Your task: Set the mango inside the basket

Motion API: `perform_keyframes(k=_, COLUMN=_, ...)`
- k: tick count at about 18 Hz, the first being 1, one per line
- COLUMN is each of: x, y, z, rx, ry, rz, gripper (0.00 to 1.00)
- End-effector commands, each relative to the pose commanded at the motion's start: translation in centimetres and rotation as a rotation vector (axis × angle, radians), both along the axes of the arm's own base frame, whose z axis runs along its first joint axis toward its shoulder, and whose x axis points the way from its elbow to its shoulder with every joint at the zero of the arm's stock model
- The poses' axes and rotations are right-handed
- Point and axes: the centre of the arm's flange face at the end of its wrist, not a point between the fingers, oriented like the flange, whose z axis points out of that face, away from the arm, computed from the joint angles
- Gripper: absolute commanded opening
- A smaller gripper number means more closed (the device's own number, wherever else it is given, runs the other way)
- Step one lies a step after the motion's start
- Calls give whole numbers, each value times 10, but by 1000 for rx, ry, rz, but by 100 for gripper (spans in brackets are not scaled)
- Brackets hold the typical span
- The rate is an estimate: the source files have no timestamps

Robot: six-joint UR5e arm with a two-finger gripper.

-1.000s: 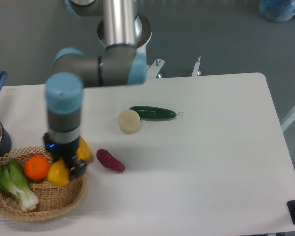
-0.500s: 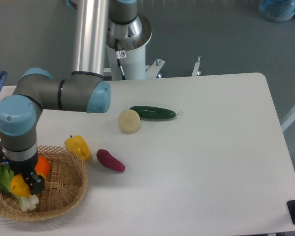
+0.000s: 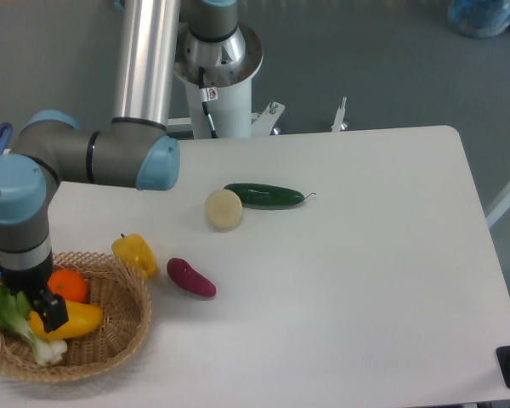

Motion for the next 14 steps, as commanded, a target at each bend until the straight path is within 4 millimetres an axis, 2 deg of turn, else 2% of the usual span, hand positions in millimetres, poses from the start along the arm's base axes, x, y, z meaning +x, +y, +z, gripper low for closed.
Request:
perform_keyframes(k=2, x=-33, y=-21, z=27, rx=33, ry=11, rz=54, gripper=100)
perform_keyframes(k=4, x=-62, y=-41, z=36, rx=38, ry=17, rz=101, gripper=100)
perform_keyframes(k=5, x=-83, y=-55, z=42, rx=43, ry=20, rz=139, gripper=100)
perform_keyframes(k=8, x=-138, y=-109, z=39, rx=20, ry=27, rz=225, gripper=100)
perform_keyframes(k=11, x=-193, y=-172, z=28, rx=-14, ry=50, rz=265, gripper=100)
perform_keyframes(k=14, x=-244, y=-222, z=25, rx=-50, ry=95, rz=316, gripper=100)
